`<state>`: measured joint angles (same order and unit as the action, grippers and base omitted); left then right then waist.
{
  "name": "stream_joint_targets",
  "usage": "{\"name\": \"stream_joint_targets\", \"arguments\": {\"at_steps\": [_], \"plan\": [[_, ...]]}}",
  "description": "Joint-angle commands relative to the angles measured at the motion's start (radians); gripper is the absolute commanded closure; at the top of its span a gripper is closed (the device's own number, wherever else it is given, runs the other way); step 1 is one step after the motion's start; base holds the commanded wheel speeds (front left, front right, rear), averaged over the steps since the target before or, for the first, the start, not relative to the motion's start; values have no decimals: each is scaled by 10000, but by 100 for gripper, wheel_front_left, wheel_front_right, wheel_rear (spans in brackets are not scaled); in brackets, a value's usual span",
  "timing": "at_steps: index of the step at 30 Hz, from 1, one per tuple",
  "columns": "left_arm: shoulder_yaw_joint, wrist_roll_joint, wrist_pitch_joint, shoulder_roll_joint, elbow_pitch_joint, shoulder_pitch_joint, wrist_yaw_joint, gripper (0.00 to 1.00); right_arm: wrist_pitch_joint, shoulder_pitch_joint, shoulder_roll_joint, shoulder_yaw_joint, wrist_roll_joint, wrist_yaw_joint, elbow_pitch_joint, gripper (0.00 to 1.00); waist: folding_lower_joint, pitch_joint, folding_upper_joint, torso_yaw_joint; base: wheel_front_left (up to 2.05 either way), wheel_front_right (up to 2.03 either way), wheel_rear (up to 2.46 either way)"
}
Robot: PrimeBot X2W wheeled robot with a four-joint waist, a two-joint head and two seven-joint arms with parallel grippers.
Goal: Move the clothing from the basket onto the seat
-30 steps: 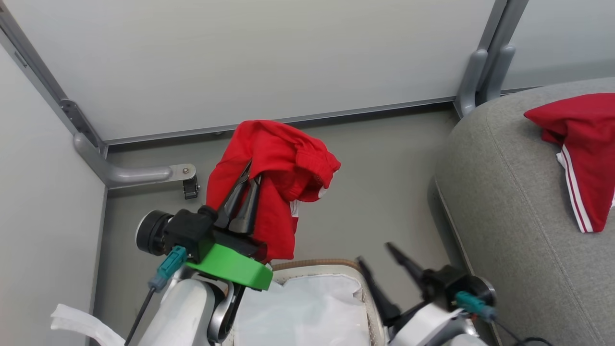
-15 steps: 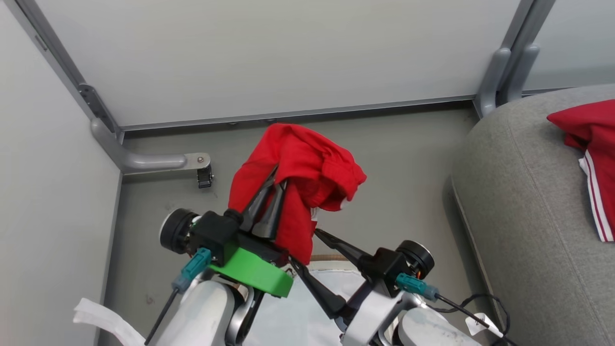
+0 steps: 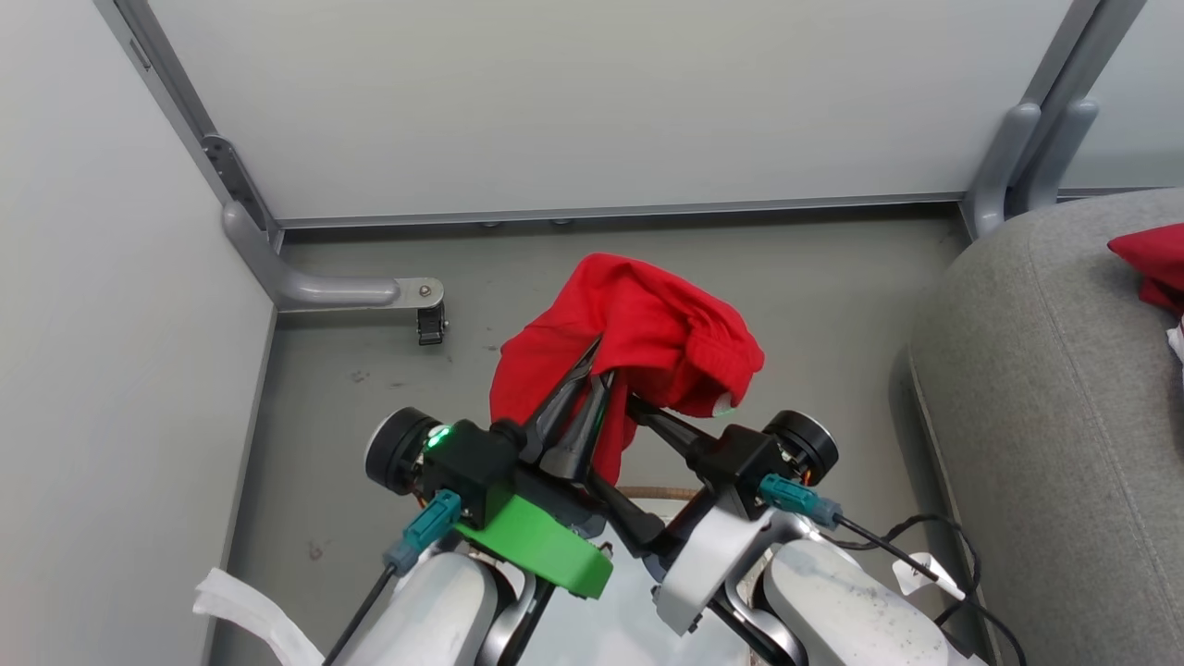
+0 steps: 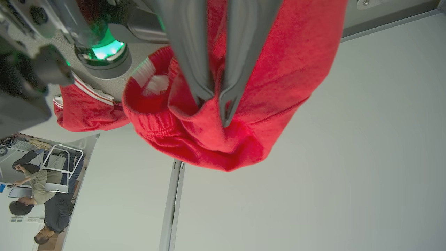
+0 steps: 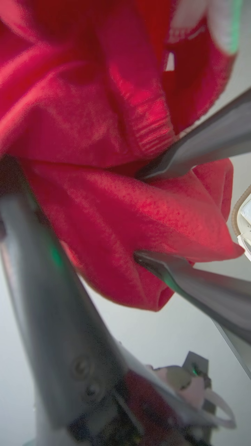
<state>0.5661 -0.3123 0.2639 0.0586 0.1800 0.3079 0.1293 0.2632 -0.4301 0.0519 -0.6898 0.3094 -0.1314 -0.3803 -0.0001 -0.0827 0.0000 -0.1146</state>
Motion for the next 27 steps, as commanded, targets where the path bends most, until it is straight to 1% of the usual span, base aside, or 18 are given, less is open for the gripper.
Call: {"name": "stream_joint_targets", "arguments": {"at_steps": [1, 2, 3, 4, 5, 10, 14, 15, 16, 17, 22, 26, 27], "plan": [[87, -87, 7, 4, -15, 184, 27, 100, 21, -164, -2, 23, 67, 14, 30, 17, 1, -8, 0, -87, 0, 0, 0], [153, -105, 7, -7, -11, 198, 27, 100, 21, -190, 1, 26, 97, 14, 31, 36, 1, -12, 0, -116, 0, 0, 0], [228, -138, 7, -12, -4, 212, 27, 100, 21, -218, 3, -9, 125, 13, 23, 62, 1, -17, 0, -151, 0, 0, 0], [285, -152, 7, -16, 7, 222, 27, 100, 21, -253, 2, -17, 147, 14, 17, 84, 1, -22, 0, -175, 0, 0, 0], [332, -170, 7, -23, 17, 234, 27, 100, 21, -288, 6, -13, 174, 14, 0, 100, 1, -26, 0, -200, 0, 0, 0], [338, -211, 7, -45, 59, 234, 27, 100, 20, -174, 10, 179, 253, 14, -95, 100, 1, -52, 0, -231, 0, 0, 0], [104, -77, 7, -45, 84, 114, 27, 99, 21, 102, 10, 435, 175, 14, -118, 100, 1, -60, 0, -9, 0, 0, 0], [-13, -39, 7, -45, 74, 47, 27, 57, 21, 179, 8, 466, 125, 14, -87, 100, 1, -61, 0, 88, 0, 0, 0], [-73, -56, 7, -47, 97, -24, 27, 9, 20, 220, 8, 479, 66, 13, -57, 100, 1, -62, 0, 187, 0, 0, 0], [-146, -23, 7, -49, 105, -75, 27, 0, 20, 275, 6, 522, 19, 14, 44, 100, 1, -64, 0, 323, 0, 0, 0], [-438, 181, 7, -29, 195, -225, 25, 0, 21, 585, 7, 741, -170, 14, 412, 100, 1, -86, 0, 1183, 0, 0, 0], [-551, 279, 7, 5, 265, -295, 25, 0, 21, 873, 5, 1033, -219, 13, 721, 100, 1, -144, 0, 2091, 0, 0, 0], [-604, 320, 7, 39, 280, -297, 25, 0, 21, 927, -1, 1036, -197, 13, 806, 100, 1, -172, 0, 2410, 0, 0, 0]]}}
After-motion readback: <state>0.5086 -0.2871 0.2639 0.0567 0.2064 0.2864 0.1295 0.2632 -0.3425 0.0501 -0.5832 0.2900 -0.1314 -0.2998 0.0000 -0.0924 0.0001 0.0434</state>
